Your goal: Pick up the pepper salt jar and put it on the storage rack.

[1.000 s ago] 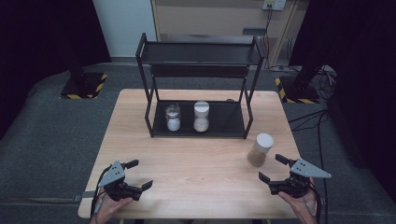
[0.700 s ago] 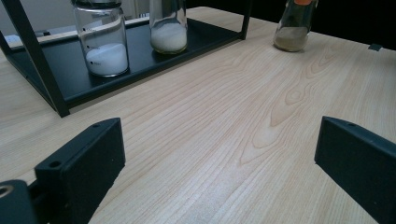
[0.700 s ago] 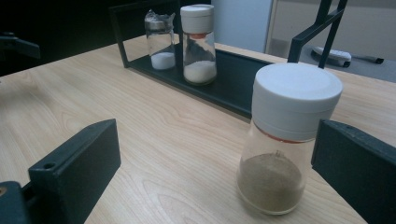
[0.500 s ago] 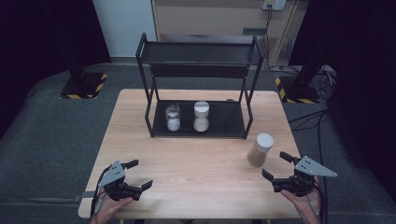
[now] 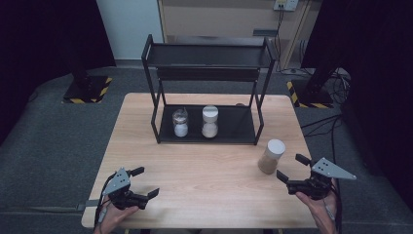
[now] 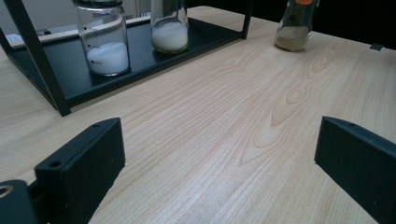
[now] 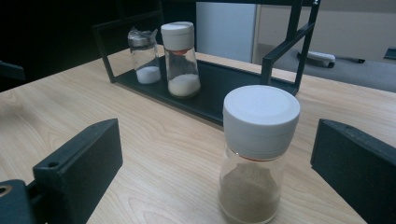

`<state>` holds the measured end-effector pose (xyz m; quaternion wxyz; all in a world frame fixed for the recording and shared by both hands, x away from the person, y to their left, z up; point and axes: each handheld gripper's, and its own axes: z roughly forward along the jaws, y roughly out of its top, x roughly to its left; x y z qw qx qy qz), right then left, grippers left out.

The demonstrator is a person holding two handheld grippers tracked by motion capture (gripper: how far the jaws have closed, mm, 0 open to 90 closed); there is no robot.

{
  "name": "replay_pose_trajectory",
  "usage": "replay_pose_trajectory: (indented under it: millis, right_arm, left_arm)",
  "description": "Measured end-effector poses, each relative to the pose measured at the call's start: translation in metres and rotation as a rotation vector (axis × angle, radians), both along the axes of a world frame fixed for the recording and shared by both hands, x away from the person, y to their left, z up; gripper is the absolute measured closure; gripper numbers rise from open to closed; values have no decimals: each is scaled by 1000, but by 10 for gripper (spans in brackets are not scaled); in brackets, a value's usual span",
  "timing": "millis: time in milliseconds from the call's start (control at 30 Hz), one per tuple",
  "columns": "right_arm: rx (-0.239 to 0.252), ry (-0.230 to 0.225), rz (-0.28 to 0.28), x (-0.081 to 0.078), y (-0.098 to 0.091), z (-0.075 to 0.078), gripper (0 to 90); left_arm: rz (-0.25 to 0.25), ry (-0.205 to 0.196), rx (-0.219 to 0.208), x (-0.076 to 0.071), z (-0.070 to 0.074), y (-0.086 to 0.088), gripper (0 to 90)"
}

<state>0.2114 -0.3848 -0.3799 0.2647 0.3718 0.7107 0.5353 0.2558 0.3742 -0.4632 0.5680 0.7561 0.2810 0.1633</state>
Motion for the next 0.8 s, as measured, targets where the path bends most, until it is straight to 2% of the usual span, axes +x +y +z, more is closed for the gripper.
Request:
replay_pose_trajectory:
  millis: [400, 700, 800]
  right_arm:
    - [-5, 22, -32, 16, 6, 4, 24]
    - [-23, 45, -46, 37, 12, 2, 31]
    - [-15, 60, -48, 45, 13, -2, 33]
  left_arm:
    - [-2, 1, 0, 0, 0, 0, 8]
    - [-1, 0, 0, 0, 0, 0, 8]
    - [1, 1, -1, 0, 0, 0, 8]
